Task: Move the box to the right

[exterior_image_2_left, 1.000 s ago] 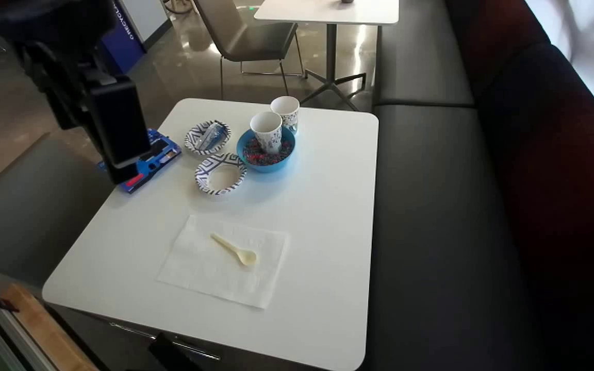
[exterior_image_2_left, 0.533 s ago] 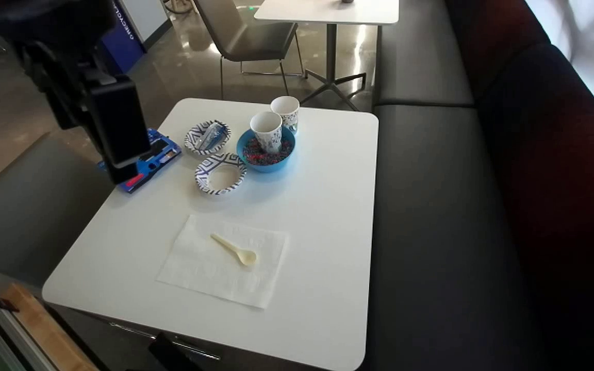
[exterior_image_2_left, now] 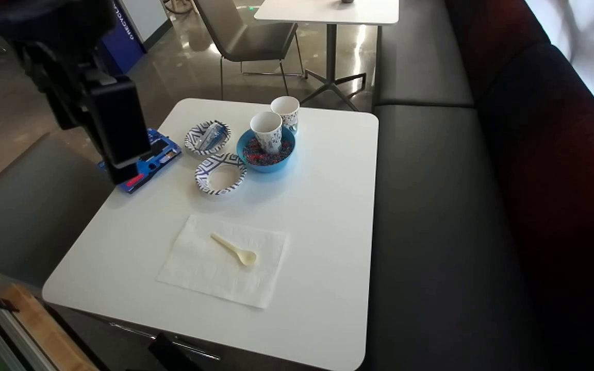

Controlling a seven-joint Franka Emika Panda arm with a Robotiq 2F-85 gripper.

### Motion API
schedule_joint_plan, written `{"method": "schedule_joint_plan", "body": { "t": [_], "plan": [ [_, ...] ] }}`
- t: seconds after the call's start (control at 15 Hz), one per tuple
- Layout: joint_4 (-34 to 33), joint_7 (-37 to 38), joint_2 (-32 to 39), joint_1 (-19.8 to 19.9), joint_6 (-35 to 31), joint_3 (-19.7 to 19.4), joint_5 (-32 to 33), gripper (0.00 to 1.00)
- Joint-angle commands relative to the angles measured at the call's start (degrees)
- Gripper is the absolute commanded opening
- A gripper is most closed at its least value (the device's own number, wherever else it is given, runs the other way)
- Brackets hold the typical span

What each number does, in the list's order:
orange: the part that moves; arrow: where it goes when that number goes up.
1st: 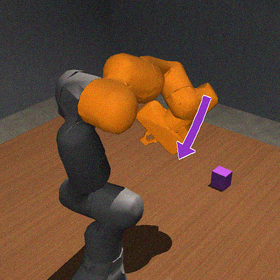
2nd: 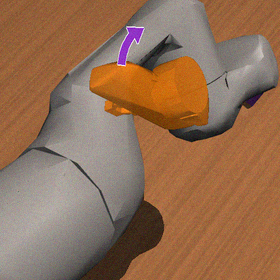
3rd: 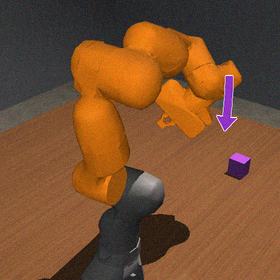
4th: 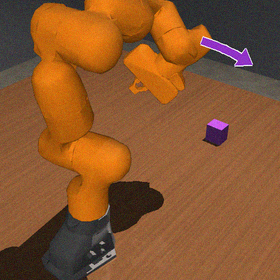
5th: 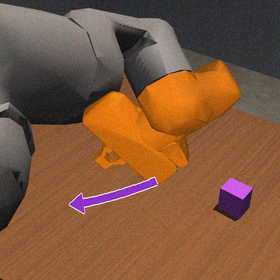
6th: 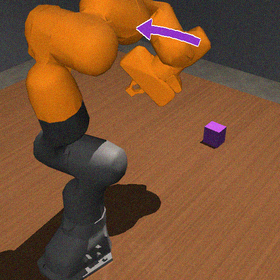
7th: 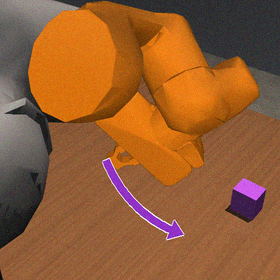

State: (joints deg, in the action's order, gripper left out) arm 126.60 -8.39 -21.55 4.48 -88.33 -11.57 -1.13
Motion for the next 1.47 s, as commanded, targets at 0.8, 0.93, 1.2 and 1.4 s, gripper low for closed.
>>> {"method": "schedule_joint_plan", "body": {
  "t": [0.8, 0.93, 1.2, 1.4],
  "plan": [
    [11.1, -3.6, 7.0, -4.8, -25.0, 6.8, -7.8, 1.0],
    [13.7, -5.5, 9.1, -6.7, -33.6, 7.7, -14.2, 1.0],
    [16.1, -14.8, 15.2, -10.8, -47.6, 9.9, -26.1, 1.0],
    [16.4, -23.4, 20.1, -13.7, -55.1, 12.3, -39.2, 1.0]
  ]
}}
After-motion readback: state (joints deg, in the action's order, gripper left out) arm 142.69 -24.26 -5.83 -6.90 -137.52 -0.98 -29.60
